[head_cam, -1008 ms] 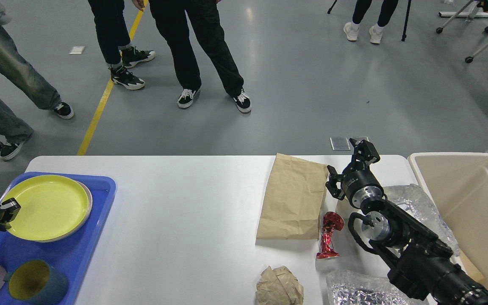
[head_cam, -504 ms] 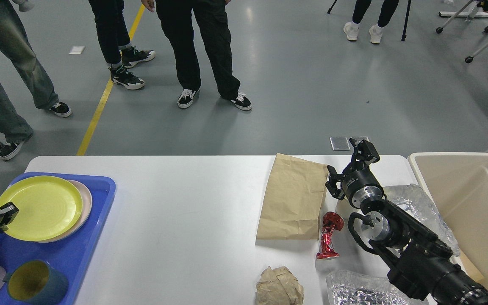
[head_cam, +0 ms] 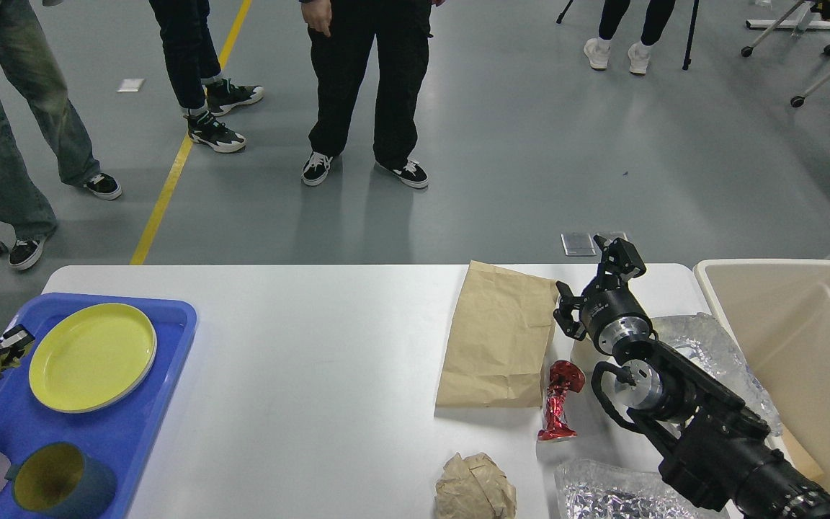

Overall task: Tidy desktop
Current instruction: 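Lower the yellow plate onto the pink plate in the tray, release, then raise the left gripper up and away from the tray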

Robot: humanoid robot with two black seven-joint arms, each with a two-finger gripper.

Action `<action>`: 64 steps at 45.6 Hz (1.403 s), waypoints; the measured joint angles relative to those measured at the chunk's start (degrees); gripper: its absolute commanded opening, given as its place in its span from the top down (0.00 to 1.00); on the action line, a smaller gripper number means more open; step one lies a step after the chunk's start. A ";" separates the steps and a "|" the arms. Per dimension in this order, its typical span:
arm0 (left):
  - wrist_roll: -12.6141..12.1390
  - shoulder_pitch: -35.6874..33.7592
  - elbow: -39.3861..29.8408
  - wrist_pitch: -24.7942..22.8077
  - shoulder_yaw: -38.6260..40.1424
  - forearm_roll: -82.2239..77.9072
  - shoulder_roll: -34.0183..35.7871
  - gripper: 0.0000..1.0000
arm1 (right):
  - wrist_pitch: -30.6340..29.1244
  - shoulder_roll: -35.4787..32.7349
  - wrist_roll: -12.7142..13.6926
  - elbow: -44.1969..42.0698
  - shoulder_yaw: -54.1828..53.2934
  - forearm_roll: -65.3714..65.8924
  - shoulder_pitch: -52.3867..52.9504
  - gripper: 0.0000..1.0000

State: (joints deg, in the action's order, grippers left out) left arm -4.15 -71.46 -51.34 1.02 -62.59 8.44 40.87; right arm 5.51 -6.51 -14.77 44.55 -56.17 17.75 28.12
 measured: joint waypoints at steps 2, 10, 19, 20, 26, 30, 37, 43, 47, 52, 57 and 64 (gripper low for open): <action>0.00 0.09 -0.01 0.06 0.02 -0.03 -0.18 0.26 | 0.00 0.00 0.00 0.00 0.00 0.00 0.00 0.00; -0.32 0.42 -0.22 -0.22 0.05 -0.21 -0.51 0.13 | 0.00 0.00 0.00 0.00 0.00 0.00 0.00 0.00; -0.61 0.62 -1.00 -1.06 0.68 -0.38 -0.53 0.08 | 0.00 0.00 0.00 0.00 0.00 0.00 0.00 0.00; -0.63 0.73 -1.05 -1.31 0.93 -0.39 -0.53 0.08 | 0.00 0.00 0.00 0.00 0.00 0.00 0.00 0.00; -0.77 1.27 -1.13 -4.36 3.03 -0.44 -0.53 0.08 | 0.00 0.00 0.00 0.00 0.00 0.00 0.00 0.00; -0.81 1.27 -1.13 -7.09 4.35 -0.44 -0.48 0.07 | 0.00 0.00 0.00 0.00 0.00 0.00 0.00 0.00; -0.86 0.82 -1.14 -11.59 6.15 -0.45 -0.29 0.07 | 0.01 0.00 0.00 0.00 0.00 0.00 0.00 0.00; -0.85 -0.26 -2.63 -14.17 8.37 -0.46 0.07 0.07 | 0.02 0.01 0.00 -0.02 0.00 0.00 0.00 0.00; -0.73 -1.01 -3.96 -14.47 10.36 -0.47 0.28 0.06 | 0.02 0.01 0.00 -0.04 0.00 0.00 0.00 0.00; -0.72 -1.45 -6.10 -14.69 13.77 -0.47 0.41 0.05 | 0.02 0.01 0.00 -0.04 -0.01 0.00 0.00 0.00; -0.93 -1.51 -10.10 -15.18 18.17 -0.53 0.84 0.05 | 0.02 0.01 0.00 -0.04 -0.03 0.00 0.00 0.00; -1.03 -1.59 -16.68 -18.28 27.12 -0.53 3.25 0.04 | 0.01 0.01 0.00 -0.04 -0.03 0.00 0.00 0.00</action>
State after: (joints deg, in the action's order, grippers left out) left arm -5.18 -73.05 -68.03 -17.26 -35.47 7.91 44.12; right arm 5.52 -6.50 -14.77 44.50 -56.20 17.75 28.13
